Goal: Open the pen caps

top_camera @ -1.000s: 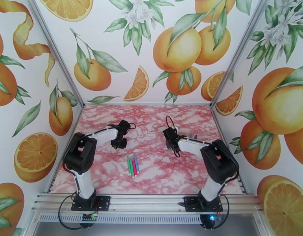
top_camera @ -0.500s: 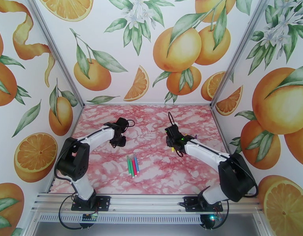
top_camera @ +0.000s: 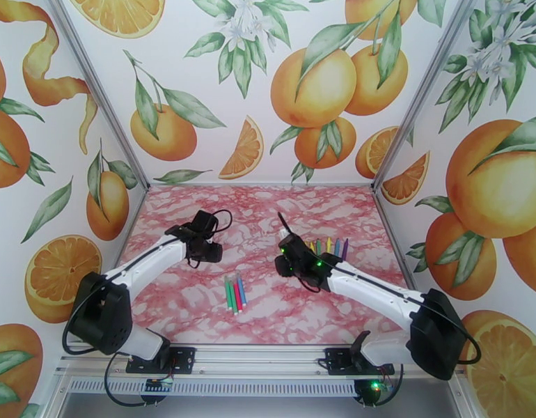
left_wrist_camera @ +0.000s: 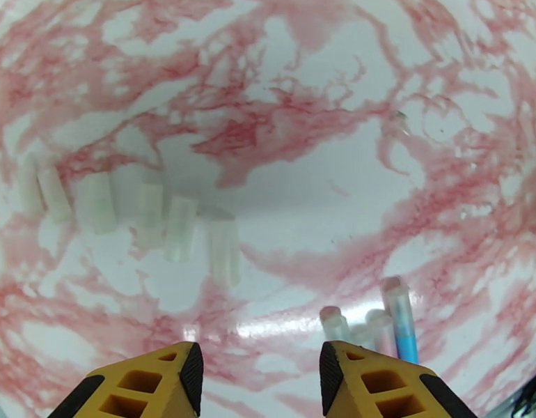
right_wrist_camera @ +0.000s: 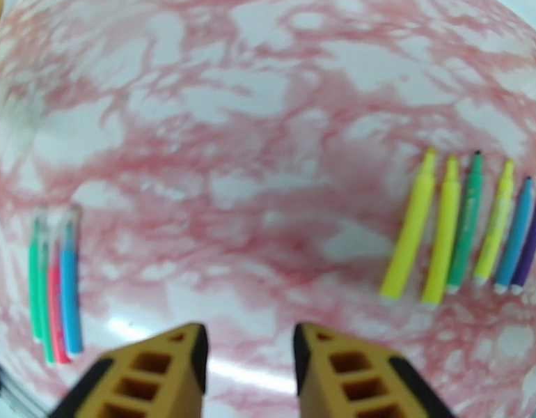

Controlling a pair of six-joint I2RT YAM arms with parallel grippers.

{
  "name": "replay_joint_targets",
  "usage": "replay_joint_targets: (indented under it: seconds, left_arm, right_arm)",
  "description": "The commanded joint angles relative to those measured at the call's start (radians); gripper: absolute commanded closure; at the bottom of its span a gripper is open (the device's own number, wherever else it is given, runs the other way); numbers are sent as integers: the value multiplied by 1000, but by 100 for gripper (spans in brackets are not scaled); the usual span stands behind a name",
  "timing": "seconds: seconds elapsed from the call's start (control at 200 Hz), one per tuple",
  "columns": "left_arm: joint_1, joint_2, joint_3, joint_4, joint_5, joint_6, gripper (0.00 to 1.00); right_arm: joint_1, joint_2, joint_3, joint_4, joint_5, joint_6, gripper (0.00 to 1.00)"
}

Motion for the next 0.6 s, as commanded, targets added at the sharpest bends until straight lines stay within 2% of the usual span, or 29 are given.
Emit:
replay_joint_targets:
  seconds: [0.0,0.415,0.595]
  left_arm:
    - [-4,-73,-51,64,38,-7,50]
    - [11,-199,-170,129,39,-50,47]
    - [32,-228,-215,136,41,-63,42]
  right_arm:
    - [46,14,-8,37,-94,13,61]
    - [174,202,76,135,-144,39,61]
    - [216,288,119,159,-149,52,62]
